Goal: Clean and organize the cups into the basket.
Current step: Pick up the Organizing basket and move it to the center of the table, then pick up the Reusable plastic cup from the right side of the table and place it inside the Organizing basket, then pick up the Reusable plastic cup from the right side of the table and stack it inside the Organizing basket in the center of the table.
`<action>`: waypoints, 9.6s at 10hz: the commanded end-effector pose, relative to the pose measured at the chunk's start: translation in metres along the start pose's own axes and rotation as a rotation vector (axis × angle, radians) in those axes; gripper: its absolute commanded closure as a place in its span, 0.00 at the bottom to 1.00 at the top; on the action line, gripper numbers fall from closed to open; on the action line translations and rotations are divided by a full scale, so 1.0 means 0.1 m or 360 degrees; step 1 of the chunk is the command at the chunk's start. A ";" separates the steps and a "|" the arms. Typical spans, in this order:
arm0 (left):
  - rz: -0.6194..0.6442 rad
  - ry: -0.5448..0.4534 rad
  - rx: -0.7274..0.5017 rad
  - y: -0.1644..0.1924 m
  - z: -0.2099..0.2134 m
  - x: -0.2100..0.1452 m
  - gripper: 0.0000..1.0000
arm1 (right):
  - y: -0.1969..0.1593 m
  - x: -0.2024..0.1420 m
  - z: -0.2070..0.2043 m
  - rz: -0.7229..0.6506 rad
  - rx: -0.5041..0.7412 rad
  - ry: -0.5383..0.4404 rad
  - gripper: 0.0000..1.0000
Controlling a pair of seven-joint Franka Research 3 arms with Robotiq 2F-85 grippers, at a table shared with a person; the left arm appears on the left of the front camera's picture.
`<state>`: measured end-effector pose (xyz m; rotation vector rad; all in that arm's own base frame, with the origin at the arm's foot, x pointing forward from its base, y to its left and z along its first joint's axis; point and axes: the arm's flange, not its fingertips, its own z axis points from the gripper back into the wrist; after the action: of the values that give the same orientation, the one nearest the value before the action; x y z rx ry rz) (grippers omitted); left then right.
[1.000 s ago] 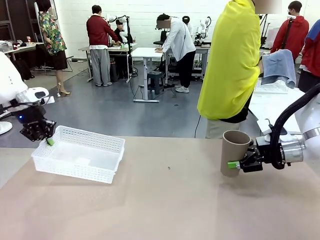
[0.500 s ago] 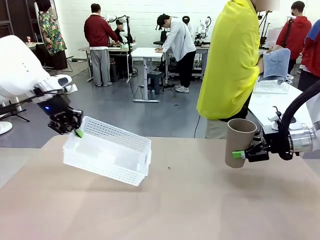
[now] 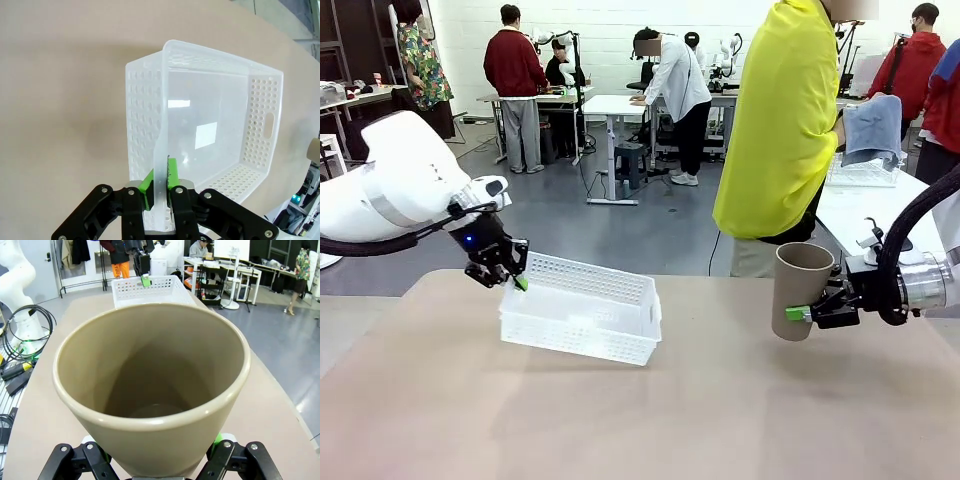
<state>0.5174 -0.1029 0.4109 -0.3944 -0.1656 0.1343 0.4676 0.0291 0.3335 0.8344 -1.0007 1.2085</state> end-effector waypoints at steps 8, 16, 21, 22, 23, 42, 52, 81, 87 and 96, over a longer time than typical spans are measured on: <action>-0.0128 0.0147 0.0020 -0.72 -0.55 -0.36 1.00 | -0.03 0.11 -0.03 -0.0019 -0.0019 -0.0008 0.17; -0.0236 0.0245 0.0022 -0.87 -0.75 -0.57 1.00 | -0.04 0.08 0.00 0.0002 -0.0007 -0.0006 0.17; -0.0236 0.0245 0.0022 -0.87 -0.75 -0.57 1.00 | 0.09 0.94 -0.42 0.0015 -0.0057 0.0012 0.17; -0.0236 0.0245 0.0022 -0.87 -0.75 -0.57 1.00 | 0.14 1.18 -0.63 0.0037 -0.0054 0.0169 0.17; -0.0236 0.0245 0.0022 -0.87 -0.75 -0.57 1.00 | 0.17 1.35 -0.89 -0.0032 -0.0049 0.0399 0.17; -0.0236 0.0245 0.0022 -0.87 -0.75 -0.57 1.00 | 0.86 1.90 -2.83 0.0253 -0.0158 0.1812 0.17; -0.0236 0.0245 0.0022 -0.87 -0.75 -0.57 1.00 | 0.79 1.40 -3.18 0.0231 0.0059 0.2050 0.00; -0.0236 0.0245 0.0022 -0.87 -0.75 -0.57 1.00 | -0.03 -0.15 2.09 0.0071 -0.0012 -0.0246 0.00; -0.0236 0.0245 0.0022 -0.87 -0.75 -0.57 1.00 | -0.11 -0.39 2.10 0.0070 0.0011 -0.0164 0.00; -0.0236 0.0245 0.0022 -0.87 -0.75 -0.57 1.00 | -0.11 -0.39 2.10 0.0070 0.0011 -0.0164 0.00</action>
<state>0.4843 -0.2195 0.3681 -0.3709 -0.0464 -0.0385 0.4407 -0.1807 0.3682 0.8959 -1.0897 1.2221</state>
